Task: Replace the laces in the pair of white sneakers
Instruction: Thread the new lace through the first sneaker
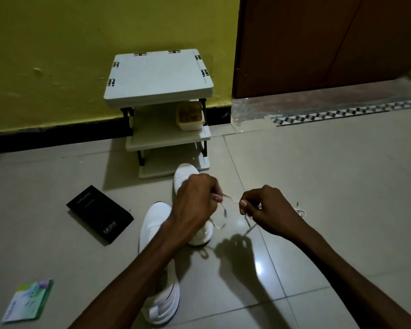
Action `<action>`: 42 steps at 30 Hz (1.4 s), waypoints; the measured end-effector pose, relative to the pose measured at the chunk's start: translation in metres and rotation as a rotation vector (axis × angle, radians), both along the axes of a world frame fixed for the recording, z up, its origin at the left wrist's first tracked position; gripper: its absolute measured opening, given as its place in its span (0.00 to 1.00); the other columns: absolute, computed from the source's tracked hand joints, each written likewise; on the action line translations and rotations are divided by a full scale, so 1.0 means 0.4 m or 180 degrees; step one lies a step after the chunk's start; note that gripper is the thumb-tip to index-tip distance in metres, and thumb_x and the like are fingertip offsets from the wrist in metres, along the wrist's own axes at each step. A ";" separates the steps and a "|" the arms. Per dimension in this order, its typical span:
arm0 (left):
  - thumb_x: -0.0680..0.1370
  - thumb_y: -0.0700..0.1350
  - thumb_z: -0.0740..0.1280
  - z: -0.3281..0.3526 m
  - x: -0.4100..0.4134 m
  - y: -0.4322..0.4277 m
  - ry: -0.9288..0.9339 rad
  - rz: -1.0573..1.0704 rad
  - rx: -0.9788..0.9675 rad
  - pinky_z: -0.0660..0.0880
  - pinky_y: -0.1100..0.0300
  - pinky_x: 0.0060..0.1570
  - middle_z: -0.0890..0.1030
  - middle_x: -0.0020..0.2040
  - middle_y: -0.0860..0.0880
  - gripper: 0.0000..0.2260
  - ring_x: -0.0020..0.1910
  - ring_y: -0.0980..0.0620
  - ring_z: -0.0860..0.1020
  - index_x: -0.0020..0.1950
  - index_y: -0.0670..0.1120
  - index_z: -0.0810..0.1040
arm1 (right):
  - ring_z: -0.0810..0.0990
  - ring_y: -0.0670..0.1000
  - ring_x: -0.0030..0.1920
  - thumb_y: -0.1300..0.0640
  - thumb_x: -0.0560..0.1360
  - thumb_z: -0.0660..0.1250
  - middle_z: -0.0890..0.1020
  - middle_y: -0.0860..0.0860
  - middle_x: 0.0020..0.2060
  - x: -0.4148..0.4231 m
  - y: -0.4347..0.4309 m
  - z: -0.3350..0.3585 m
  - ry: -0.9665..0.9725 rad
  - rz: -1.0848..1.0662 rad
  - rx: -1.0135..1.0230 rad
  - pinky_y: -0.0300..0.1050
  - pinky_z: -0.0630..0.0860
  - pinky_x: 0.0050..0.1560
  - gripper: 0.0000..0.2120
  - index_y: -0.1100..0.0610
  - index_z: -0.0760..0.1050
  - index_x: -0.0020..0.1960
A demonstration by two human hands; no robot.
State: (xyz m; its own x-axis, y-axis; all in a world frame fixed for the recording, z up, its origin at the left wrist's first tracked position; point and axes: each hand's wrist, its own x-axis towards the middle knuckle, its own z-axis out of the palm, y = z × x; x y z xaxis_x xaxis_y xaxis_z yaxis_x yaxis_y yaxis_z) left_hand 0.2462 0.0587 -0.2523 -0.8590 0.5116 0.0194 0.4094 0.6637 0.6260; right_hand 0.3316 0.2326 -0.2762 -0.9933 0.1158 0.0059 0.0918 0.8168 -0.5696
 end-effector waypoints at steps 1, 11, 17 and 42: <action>0.74 0.35 0.69 0.005 -0.027 -0.022 -0.0058 0.0350 0.0074 0.73 0.70 0.32 0.83 0.38 0.48 0.06 0.34 0.55 0.79 0.42 0.45 0.84 | 0.77 0.46 0.36 0.52 0.77 0.64 0.80 0.47 0.28 0.007 0.013 -0.006 -0.0008 -0.0074 0.0076 0.44 0.73 0.41 0.16 0.43 0.73 0.31; 0.70 0.39 0.74 -0.018 -0.113 -0.135 0.0426 0.1127 -0.0506 0.75 0.57 0.41 0.84 0.38 0.49 0.04 0.41 0.50 0.80 0.37 0.47 0.85 | 0.78 0.46 0.31 0.55 0.76 0.67 0.79 0.48 0.25 0.035 0.061 -0.013 -0.0011 -0.0179 0.0049 0.42 0.73 0.40 0.17 0.44 0.74 0.30; 0.70 0.44 0.77 -0.010 0.041 0.029 -0.0202 -0.0787 0.0582 0.70 0.62 0.56 0.82 0.49 0.58 0.05 0.53 0.60 0.76 0.38 0.51 0.83 | 0.78 0.50 0.32 0.57 0.76 0.66 0.79 0.50 0.27 0.006 0.020 0.035 0.0141 0.0177 -0.0045 0.42 0.70 0.38 0.15 0.49 0.76 0.31; 0.73 0.41 0.72 -0.035 -0.182 -0.150 0.0495 0.1657 -0.0847 0.71 0.57 0.37 0.83 0.38 0.44 0.03 0.42 0.42 0.81 0.42 0.45 0.86 | 0.79 0.51 0.36 0.55 0.78 0.63 0.81 0.50 0.30 0.033 0.073 0.063 -0.0118 -0.0326 -0.0004 0.44 0.74 0.41 0.15 0.49 0.77 0.33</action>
